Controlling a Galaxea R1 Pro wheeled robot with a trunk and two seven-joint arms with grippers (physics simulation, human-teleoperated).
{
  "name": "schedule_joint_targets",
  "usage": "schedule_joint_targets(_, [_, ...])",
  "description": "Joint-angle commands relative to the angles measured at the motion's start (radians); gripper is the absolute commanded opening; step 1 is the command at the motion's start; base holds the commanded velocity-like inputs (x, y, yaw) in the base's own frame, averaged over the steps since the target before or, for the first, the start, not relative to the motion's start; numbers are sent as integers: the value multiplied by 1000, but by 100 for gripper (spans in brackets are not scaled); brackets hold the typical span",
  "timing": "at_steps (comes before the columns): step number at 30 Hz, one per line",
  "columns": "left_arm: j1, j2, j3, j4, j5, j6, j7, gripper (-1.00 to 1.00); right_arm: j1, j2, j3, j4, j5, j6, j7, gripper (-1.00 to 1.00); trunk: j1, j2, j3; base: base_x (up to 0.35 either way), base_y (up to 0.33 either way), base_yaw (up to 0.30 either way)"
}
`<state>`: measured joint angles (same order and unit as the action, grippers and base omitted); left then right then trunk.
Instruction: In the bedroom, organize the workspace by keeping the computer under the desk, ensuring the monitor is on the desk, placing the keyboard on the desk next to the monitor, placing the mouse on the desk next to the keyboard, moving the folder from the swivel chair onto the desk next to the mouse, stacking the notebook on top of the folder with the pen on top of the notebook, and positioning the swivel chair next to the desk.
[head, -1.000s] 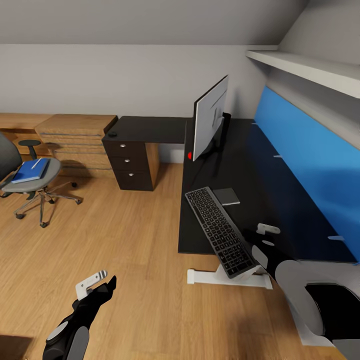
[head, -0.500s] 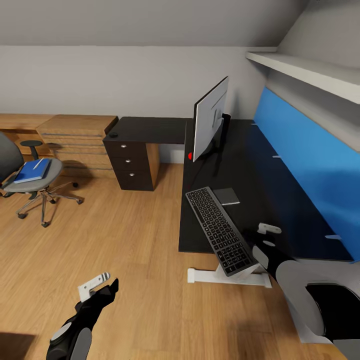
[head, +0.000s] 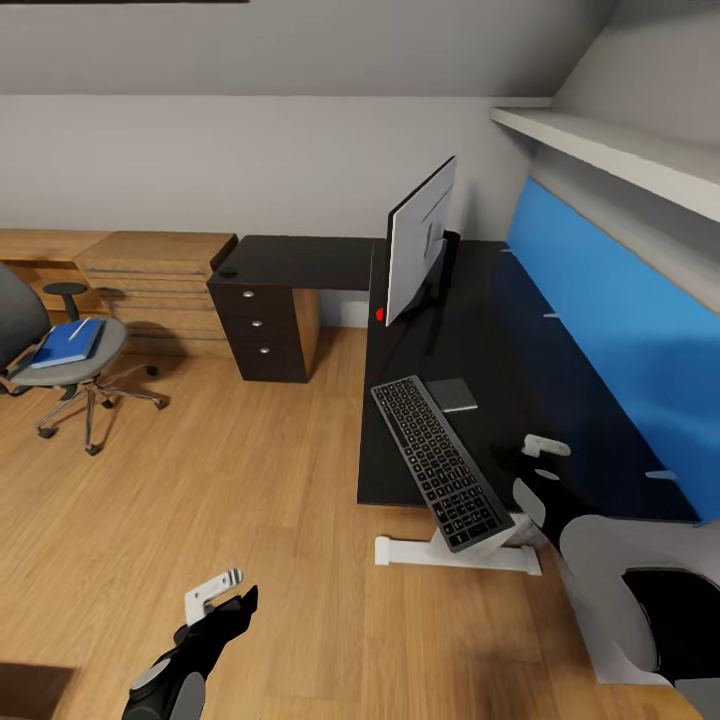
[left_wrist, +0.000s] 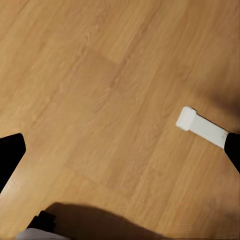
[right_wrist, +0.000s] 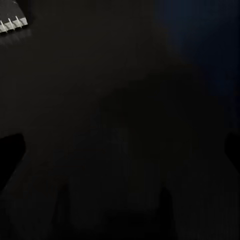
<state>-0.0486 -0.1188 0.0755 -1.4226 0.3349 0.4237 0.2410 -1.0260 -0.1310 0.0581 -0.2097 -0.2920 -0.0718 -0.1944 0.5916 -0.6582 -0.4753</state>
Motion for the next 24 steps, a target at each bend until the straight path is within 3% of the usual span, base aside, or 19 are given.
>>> schedule_joint_targets(1, [0, 0, -7, 9, 10, 3, 6, 100, 5, -7, 6, -27, -26, 21, -2, 100, -4, 6, 2, 0, 0, 0])
schedule_joint_targets(4, [0, 1, -13, 34, 9, 2, 7, 100, 31, -22, 6, -95, -52, 76, -1, 100, -15, 27, 11, 0, 0, 0])
schedule_joint_targets(8, [0, 3, -18, 79, 7, -1, 7, 100, 133, -49, 6, -334, -82, 215, -1, 100, -30, 55, 24, 0, 0, 0])
schedule_joint_targets(14, [0, 12, -19, 135, 5, -5, 6, 100, 355, -61, -9, -768, -113, 406, -19, 100, -34, 62, 27, 0, 0, 0])
schedule_joint_targets(15, [0, 16, -19, 153, 5, -6, 6, 100, 422, -61, -29, -896, -121, 451, -36, 100, -34, 62, 27, 0, 0, 0])
schedule_joint_targets(18, [0, 23, -19, 179, 5, -7, 6, 100, 497, -57, -59, -1045, -135, 496, -70, 100, -34, 62, 27, 0, 0, 0])
schedule_joint_targets(20, [0, 28, -19, 215, 5, -8, 5, 100, 540, -46, -78, -1136, -165, 525, -101, 100, -34, 62, 27, 0, 0, 0])
schedule_joint_targets(21, [0, 32, -19, 250, 5, -9, 5, 100, 556, -36, -86, -1170, -201, 541, -115, 100, -34, 62, 27, 0, 0, 0])
schedule_joint_targets(24, [0, 37, -19, 308, 4, -11, 4, 100, 572, -27, -92, -1203, -275, 564, -127, 100, -34, 62, 27, 0, 0, 0])
